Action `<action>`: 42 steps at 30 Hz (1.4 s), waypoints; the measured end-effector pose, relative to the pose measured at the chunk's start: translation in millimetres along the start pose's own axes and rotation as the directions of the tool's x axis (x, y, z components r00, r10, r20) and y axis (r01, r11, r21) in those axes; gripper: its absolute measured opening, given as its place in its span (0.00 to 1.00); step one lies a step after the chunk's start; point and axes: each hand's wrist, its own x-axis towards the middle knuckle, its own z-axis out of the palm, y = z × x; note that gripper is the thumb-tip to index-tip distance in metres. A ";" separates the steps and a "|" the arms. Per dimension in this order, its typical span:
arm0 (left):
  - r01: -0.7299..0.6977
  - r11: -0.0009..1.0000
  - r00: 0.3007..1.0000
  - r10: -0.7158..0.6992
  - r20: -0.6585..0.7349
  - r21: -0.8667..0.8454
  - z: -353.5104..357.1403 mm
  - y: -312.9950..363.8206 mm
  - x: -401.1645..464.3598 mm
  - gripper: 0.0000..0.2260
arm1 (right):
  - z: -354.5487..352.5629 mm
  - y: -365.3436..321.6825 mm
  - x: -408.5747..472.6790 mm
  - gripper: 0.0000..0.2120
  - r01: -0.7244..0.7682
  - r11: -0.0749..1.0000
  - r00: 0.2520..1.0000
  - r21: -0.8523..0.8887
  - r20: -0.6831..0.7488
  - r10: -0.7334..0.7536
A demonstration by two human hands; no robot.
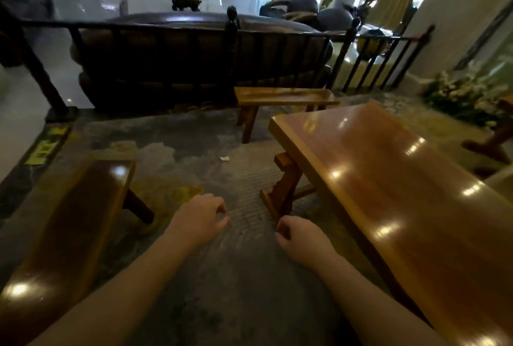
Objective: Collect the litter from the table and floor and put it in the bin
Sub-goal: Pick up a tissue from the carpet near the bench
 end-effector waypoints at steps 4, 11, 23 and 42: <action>0.008 0.999 0.999 -0.010 0.035 0.035 -15.2 -40.5 30.8 0.12 | 0.4 -36.0 43.3 0.06 0.013 1.000 1.000 -0.008 0.007 -0.013; 0.054 0.998 0.991 -0.058 0.119 0.040 -14.3 -85.3 104.0 0.11 | 0.4 -65.2 132.7 0.06 0.035 0.999 0.998 0.016 0.055 -0.036; 0.145 0.980 0.984 -0.157 0.079 0.138 -12.9 -151.2 359.4 0.08 | -18.7 -48.4 417.5 0.09 0.120 0.993 0.985 -0.007 0.128 -0.118; 0.038 0.991 0.952 -0.074 0.297 0.125 52.5 -281.2 785.8 0.10 | -17.6 13.5 806.8 0.09 -0.082 0.988 0.968 -0.132 0.225 0.111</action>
